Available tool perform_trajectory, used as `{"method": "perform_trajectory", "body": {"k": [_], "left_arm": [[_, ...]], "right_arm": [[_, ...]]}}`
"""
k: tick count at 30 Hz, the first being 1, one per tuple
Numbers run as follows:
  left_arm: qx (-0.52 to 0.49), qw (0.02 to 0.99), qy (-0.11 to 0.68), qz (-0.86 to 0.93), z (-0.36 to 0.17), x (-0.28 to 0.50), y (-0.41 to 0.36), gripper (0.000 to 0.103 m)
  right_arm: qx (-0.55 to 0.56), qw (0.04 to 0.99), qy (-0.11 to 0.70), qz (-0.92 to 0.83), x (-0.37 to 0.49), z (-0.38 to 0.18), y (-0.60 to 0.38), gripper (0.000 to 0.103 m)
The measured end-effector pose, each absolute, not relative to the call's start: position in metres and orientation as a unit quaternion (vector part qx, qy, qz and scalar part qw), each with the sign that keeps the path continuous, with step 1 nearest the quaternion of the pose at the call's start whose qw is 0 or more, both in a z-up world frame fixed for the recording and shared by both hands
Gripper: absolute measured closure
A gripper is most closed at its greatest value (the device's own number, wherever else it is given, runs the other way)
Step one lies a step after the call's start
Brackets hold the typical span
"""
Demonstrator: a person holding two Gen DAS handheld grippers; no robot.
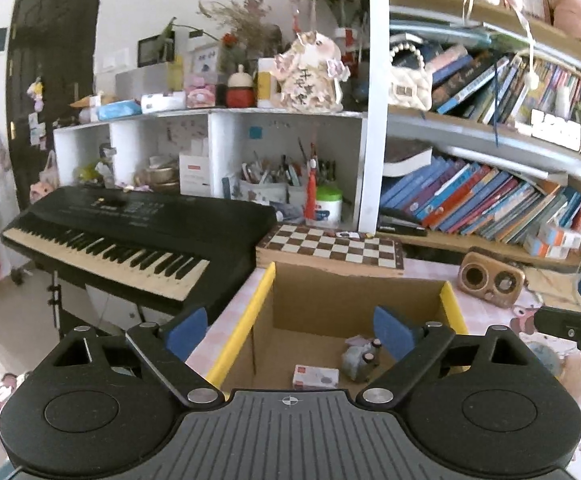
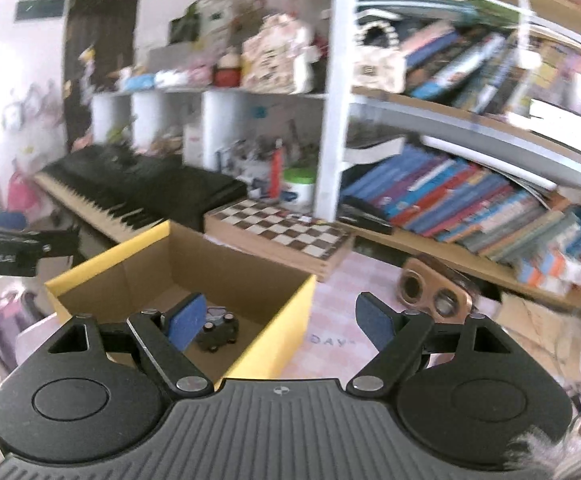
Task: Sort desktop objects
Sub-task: 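Raise both tools out of the yellow box and back over the table, then move left tool to the white plug adapter while right tool reaches the pink plush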
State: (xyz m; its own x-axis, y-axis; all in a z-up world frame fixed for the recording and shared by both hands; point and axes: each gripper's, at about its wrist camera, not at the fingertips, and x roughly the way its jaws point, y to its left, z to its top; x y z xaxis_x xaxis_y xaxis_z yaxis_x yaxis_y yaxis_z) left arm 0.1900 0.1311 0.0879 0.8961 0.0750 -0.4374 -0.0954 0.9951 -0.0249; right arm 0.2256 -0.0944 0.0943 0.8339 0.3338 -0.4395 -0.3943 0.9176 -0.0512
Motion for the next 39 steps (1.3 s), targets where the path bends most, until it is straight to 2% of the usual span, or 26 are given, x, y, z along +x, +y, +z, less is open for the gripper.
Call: {"method": "perform_trajectory", "body": {"k": [16, 39], "left_arm": [[-0.056, 0.971, 0.231, 0.021, 0.076, 0.098, 0.126, 0.01], [-0.049, 0.964, 0.259, 0.017, 0.034, 0.008, 0.106, 0.01]], "right_arm": [[-0.008, 0.977, 0.191, 0.093, 0.108, 0.082, -0.126, 0.022], [-0.028, 0.973, 0.223, 0.051, -0.004, 0.036, -0.109, 0.022]]}}
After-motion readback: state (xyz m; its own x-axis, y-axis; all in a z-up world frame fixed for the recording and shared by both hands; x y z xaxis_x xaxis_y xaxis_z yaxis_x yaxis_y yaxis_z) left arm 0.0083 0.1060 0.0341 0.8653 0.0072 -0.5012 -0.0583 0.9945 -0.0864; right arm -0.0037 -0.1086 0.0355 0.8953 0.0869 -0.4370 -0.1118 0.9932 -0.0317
